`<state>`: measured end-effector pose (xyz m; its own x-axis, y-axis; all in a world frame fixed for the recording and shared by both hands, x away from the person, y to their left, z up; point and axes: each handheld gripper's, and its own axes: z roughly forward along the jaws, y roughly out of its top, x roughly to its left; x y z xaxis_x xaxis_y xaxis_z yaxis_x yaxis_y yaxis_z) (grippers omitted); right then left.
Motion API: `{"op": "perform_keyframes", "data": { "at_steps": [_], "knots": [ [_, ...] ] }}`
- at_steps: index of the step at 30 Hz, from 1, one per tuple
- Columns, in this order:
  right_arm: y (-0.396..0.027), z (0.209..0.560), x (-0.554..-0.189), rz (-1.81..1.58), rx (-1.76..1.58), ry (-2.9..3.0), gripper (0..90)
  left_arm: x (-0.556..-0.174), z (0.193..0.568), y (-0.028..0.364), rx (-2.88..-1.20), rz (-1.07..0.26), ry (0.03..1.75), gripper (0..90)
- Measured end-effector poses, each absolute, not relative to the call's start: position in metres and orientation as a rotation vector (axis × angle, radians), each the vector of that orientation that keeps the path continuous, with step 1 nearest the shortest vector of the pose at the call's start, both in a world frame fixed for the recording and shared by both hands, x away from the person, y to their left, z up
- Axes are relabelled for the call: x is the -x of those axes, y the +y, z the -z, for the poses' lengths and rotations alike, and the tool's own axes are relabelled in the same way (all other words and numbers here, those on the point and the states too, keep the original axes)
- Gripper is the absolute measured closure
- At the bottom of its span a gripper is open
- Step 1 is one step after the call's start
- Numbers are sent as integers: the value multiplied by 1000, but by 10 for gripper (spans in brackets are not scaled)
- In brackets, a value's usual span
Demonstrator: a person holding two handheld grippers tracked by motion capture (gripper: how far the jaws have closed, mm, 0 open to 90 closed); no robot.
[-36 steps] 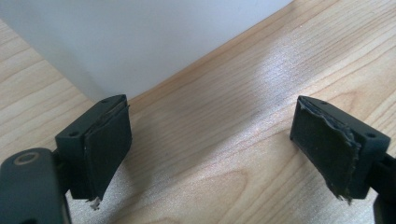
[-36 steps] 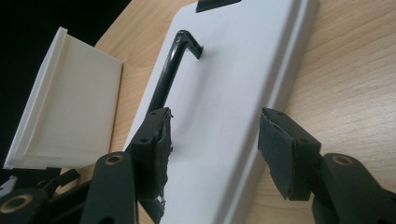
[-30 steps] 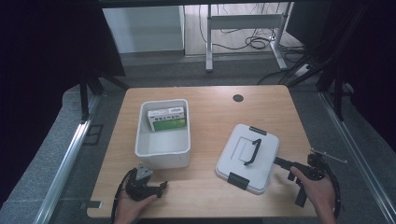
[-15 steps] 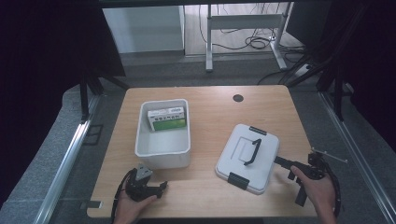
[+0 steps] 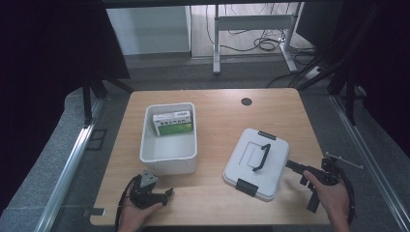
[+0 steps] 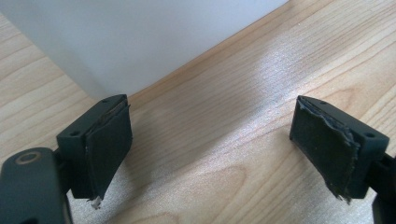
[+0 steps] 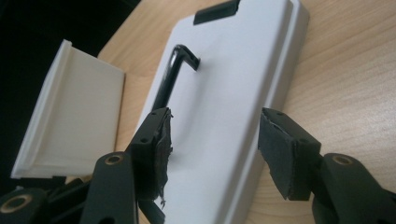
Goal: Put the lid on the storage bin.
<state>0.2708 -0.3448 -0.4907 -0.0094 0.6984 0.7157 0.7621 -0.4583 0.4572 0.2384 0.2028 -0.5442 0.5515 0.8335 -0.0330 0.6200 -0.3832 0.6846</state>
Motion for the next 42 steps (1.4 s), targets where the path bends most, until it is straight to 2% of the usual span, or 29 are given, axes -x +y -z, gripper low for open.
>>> {"op": "perform_keyframes", "data": {
  "at_steps": [7,20,42],
  "knots": [
    [-341,486,-274,1482,2155,-1603,447,-238,544,203,-2131,-421,1166,130],
    [-326,453,-287,1469,2143,-1699,448,-237,544,203,-2130,-421,1169,131],
    [-290,418,-316,1271,2133,-1835,450,-237,544,203,-2130,-422,1168,131]
  ]
}}
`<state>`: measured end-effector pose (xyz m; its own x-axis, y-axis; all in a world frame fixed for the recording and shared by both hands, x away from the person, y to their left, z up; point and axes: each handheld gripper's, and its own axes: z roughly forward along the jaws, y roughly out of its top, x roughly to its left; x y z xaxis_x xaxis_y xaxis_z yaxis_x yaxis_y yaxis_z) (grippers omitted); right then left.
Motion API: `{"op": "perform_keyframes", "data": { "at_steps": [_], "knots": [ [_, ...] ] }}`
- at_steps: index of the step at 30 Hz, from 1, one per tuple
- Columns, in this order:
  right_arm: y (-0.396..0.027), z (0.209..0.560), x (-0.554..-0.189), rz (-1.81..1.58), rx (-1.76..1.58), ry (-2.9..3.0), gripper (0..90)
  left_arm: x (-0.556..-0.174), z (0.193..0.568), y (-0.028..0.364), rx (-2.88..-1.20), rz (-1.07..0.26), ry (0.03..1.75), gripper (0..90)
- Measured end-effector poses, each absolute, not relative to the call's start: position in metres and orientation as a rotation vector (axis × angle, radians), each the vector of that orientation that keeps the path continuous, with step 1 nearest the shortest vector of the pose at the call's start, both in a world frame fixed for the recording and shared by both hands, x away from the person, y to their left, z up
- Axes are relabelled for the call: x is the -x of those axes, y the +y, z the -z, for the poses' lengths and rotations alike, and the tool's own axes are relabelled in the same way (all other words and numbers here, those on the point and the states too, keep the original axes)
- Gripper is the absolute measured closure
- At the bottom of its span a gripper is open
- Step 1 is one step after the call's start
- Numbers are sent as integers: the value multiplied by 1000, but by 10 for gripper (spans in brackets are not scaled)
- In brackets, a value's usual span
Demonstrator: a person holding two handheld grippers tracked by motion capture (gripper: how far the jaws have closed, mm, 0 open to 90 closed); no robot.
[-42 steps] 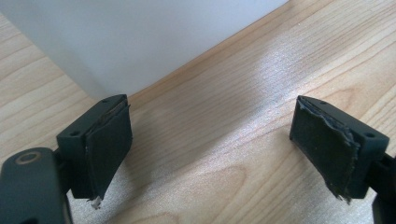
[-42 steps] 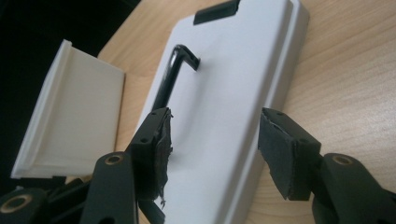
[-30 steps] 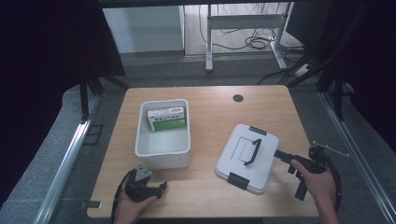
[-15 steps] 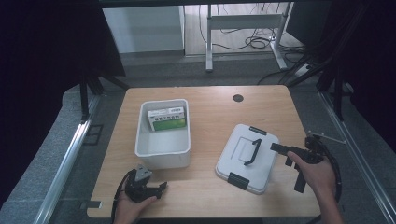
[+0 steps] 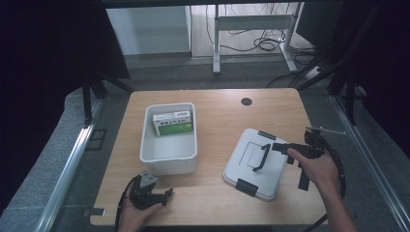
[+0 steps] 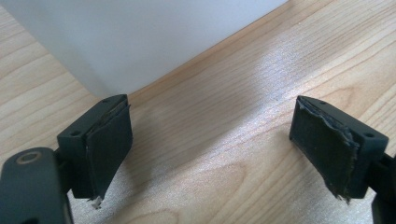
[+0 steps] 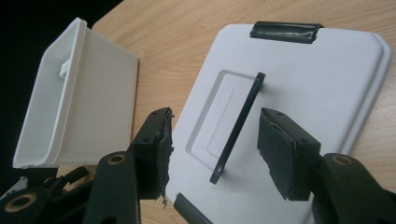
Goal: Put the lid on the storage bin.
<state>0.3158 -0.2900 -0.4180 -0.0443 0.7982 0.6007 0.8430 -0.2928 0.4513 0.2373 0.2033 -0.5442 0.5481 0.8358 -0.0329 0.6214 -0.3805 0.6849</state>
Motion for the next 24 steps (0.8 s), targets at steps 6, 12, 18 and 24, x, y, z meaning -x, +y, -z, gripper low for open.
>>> {"op": "perform_keyframes", "data": {
  "at_steps": [6,12,18,24],
  "knots": [
    [-280,419,-328,1212,2155,-1845,460,-237,544,203,-2130,-423,1170,131],
    [-274,422,-336,1151,2182,-1848,479,-237,544,204,-2129,-423,1170,131],
    [-267,426,-343,1061,2215,-1867,496,-236,544,204,-2130,-422,1168,131],
    [-263,431,-347,999,2244,-1859,500,-236,544,204,-2130,-422,1168,131]
  ]
}}
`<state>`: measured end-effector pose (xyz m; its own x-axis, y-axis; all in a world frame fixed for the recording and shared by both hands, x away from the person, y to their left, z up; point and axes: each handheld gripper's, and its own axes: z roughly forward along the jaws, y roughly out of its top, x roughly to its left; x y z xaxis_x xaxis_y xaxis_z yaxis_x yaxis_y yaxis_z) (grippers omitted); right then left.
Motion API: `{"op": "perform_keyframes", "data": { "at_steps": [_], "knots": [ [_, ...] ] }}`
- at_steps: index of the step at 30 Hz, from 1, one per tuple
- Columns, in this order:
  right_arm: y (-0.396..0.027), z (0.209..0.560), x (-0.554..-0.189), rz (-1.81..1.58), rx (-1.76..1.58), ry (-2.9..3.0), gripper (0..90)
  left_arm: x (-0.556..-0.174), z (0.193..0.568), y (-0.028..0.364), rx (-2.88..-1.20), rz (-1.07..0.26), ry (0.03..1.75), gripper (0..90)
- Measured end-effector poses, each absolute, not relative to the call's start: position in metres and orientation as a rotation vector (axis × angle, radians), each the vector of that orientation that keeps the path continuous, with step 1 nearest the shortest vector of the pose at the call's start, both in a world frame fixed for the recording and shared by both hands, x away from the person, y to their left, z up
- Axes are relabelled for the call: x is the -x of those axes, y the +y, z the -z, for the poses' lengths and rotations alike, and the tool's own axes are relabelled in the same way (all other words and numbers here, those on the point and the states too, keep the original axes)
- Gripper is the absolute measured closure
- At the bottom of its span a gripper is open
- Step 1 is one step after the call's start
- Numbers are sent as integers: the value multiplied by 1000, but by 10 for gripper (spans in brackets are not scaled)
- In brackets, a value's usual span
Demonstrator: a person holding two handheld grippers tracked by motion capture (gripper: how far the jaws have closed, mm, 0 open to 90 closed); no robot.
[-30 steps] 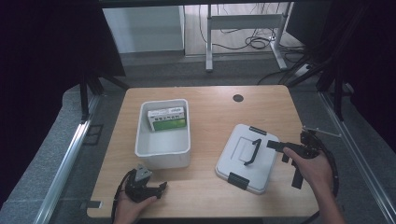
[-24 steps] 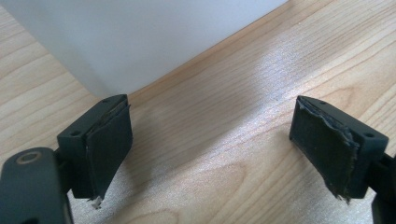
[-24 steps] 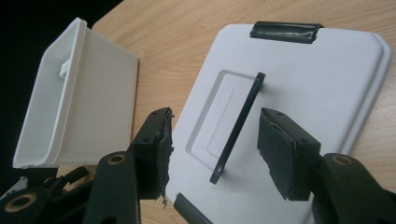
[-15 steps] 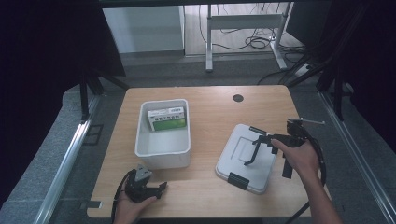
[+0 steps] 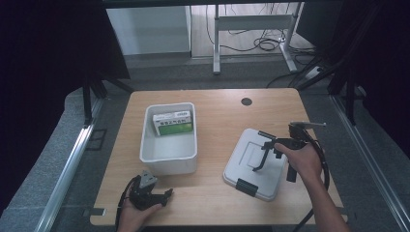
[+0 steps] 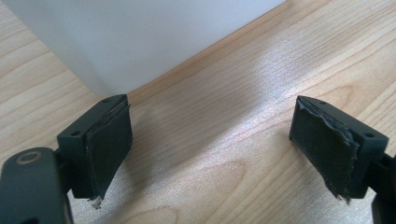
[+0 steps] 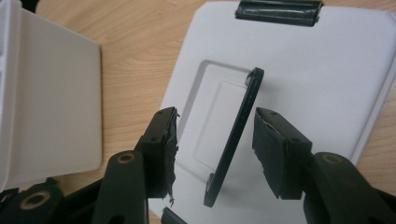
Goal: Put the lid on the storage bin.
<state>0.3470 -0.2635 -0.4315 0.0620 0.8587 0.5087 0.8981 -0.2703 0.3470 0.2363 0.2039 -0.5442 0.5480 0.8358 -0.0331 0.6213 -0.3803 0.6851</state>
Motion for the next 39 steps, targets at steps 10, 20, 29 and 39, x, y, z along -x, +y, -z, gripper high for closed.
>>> {"op": "perform_keyframes", "data": {
  "at_steps": [10,20,29,39],
  "knots": [
    [-253,447,-355,902,2271,-1837,537,-236,544,204,-2129,-422,1169,131],
    [-250,457,-362,816,2292,-1799,589,-236,544,204,-2130,-421,1169,131],
    [-249,463,-367,752,2334,-1725,729,-236,544,204,-2130,-421,1167,131],
    [-254,466,-369,721,2359,-1626,823,-236,544,204,-2130,-421,1168,130]
  ]
}}
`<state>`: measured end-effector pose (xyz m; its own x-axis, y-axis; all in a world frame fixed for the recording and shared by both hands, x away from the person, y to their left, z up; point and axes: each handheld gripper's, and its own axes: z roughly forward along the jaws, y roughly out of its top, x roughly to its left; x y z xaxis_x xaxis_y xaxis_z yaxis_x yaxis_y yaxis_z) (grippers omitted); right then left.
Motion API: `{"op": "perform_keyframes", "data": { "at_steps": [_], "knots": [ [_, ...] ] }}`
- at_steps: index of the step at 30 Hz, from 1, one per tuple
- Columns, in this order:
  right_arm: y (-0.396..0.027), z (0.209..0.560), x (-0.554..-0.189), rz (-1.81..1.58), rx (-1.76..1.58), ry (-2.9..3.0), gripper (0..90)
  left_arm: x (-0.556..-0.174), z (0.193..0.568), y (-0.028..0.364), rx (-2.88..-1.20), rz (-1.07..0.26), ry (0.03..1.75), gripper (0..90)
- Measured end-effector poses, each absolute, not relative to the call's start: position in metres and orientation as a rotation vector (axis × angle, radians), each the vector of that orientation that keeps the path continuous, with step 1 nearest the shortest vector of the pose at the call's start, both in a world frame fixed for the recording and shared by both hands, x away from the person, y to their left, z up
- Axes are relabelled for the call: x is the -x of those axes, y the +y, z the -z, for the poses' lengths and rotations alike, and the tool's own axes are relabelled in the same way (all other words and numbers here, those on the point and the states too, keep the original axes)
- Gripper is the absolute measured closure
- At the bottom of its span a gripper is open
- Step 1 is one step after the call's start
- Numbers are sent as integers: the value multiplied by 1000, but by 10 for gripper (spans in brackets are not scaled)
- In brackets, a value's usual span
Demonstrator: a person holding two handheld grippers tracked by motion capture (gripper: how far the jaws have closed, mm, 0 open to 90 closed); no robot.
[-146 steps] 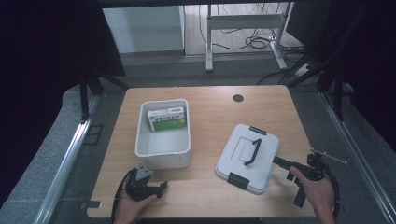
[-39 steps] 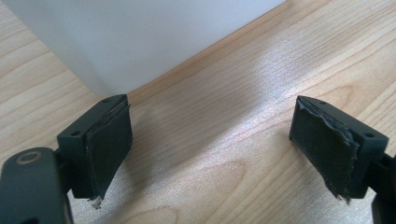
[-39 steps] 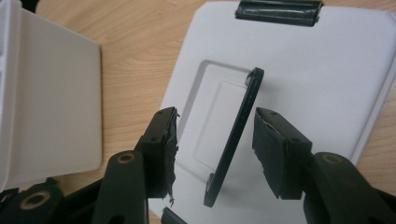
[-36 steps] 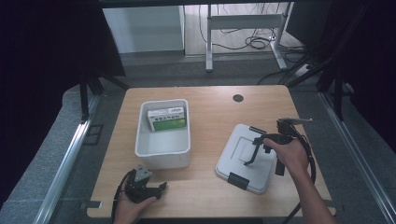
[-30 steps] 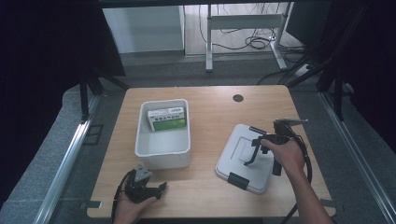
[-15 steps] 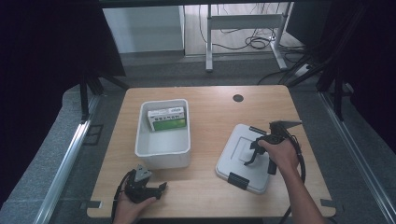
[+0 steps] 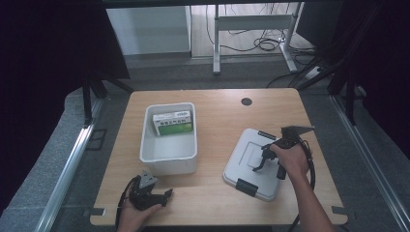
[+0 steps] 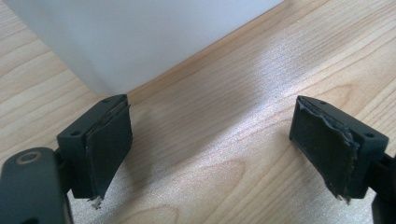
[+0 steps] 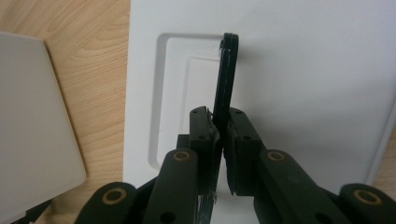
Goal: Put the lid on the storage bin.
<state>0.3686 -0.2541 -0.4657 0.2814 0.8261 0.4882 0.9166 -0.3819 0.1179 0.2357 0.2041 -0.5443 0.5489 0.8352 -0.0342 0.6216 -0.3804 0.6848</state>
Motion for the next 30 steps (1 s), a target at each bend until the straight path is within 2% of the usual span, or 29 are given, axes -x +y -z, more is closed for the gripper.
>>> {"op": "perform_keyframes", "data": {
  "at_steps": [11,30],
  "knots": [
    [-254,466,-369,732,2363,-1569,843,-236,544,204,-2131,-420,1167,131],
    [-252,433,-365,809,2290,-1657,844,-236,544,204,-2132,-420,1166,130]
  ]
}}
